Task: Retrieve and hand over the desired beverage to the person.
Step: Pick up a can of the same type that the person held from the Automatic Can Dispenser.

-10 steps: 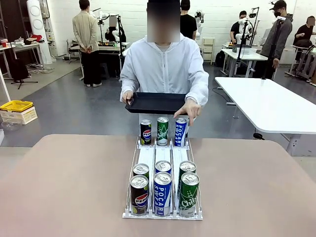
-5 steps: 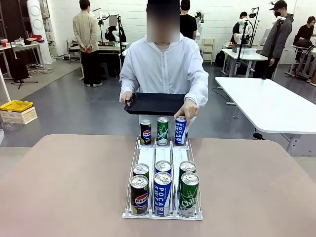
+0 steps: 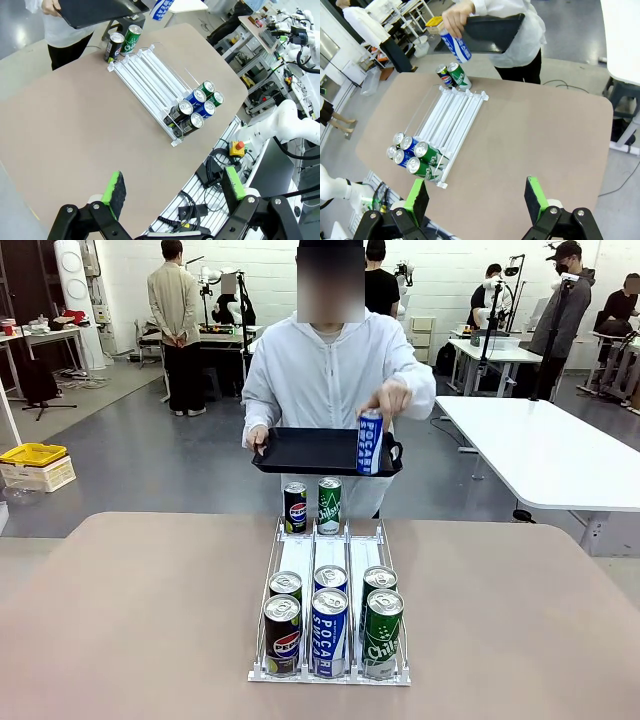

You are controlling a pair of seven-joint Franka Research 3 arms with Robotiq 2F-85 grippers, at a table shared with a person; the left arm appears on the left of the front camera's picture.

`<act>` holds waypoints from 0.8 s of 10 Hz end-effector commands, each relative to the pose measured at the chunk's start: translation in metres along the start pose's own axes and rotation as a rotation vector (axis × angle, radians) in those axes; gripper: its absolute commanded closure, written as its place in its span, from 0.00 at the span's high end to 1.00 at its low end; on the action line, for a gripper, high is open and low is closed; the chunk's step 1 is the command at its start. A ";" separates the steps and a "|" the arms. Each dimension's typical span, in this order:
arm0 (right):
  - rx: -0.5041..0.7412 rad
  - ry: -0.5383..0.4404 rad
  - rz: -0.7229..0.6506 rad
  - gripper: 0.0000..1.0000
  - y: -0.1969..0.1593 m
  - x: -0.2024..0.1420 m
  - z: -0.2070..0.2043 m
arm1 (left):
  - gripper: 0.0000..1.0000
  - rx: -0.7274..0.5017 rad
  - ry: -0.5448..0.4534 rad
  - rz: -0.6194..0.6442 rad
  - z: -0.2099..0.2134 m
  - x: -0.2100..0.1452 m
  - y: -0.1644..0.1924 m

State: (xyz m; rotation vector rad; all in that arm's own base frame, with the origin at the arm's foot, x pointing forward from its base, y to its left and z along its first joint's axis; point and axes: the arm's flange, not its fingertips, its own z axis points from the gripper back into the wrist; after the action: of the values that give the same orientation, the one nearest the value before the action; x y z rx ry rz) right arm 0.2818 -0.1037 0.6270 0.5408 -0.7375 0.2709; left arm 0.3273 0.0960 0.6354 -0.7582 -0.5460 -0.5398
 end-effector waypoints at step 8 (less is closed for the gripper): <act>0.027 -0.006 0.013 1.00 0.000 -0.001 -0.001 | 1.00 -0.013 -0.009 -0.021 0.001 0.001 0.000</act>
State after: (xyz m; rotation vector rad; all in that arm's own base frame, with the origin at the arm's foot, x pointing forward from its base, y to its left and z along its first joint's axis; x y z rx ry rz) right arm 0.2818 -0.1037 0.6270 0.5408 -0.7375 0.2709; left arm 0.3273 0.0961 0.6354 -0.7582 -0.5460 -0.5399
